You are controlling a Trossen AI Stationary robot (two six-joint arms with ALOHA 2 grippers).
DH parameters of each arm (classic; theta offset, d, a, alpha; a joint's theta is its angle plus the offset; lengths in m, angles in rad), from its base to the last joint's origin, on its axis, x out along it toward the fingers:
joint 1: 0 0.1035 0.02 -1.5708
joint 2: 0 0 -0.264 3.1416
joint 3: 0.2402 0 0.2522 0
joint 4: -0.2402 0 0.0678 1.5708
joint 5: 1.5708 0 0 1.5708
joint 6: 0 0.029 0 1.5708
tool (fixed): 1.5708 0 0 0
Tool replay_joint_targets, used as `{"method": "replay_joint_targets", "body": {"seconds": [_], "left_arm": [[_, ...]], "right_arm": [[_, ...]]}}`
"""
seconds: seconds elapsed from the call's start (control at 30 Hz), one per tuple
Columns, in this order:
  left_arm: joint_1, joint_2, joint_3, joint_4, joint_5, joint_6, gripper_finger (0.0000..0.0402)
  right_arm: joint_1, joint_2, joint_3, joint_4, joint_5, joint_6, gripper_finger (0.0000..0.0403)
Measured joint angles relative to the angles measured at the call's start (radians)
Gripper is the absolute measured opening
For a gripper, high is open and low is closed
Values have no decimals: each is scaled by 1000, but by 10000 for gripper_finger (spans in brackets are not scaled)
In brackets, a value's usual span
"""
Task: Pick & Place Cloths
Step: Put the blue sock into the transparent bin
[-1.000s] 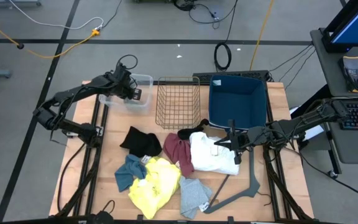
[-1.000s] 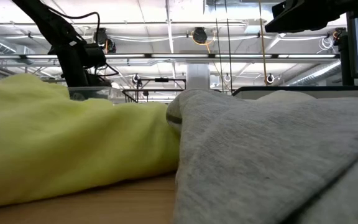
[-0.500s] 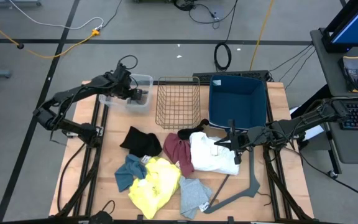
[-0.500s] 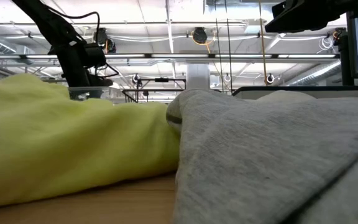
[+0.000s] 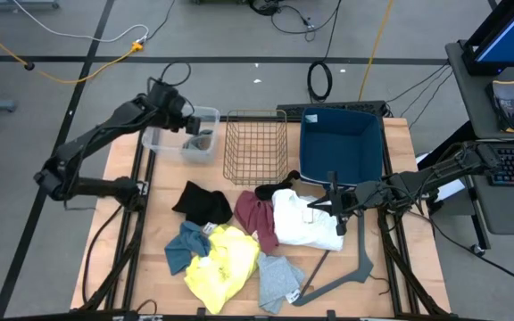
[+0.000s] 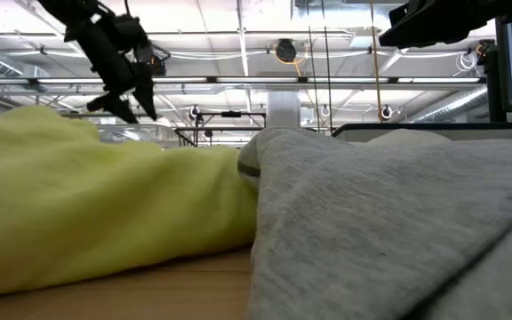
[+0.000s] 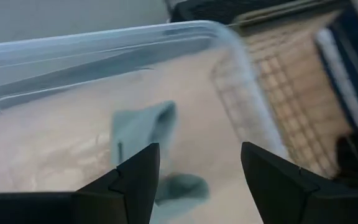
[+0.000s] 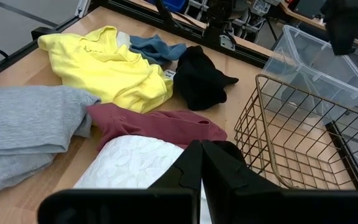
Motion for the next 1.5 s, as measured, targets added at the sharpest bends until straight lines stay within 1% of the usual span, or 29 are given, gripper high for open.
{"method": "replay_joint_targets", "body": {"seconds": [0.17,0.4,0.6,0.73,0.9,1.0,1.1,1.27,1.5], "left_arm": [[-116,-90,13,-24,1,19,230],[-354,-184,13,-45,-7,4,230],[-587,-195,13,-78,-134,-76,230],[-730,-195,13,-114,-201,-158,230],[-896,-194,13,-178,-272,-314,230],[-983,-172,13,-196,-313,-429,230],[-1059,-137,13,-202,-329,-530,230],[-1165,-31,13,-245,-351,-741,230],[-1256,138,13,-443,-348,-988,230]], "right_arm": [[0,0,0,0,0,-3,0],[0,0,0,0,0,-5,0],[0,0,0,0,0,-6,0],[0,0,0,0,0,-5,0],[0,0,0,0,0,-7,0],[0,0,0,0,0,-7,0],[0,0,0,0,0,-7,0],[0,0,0,-1,0,-7,0],[0,0,0,0,0,-7,0]]}}
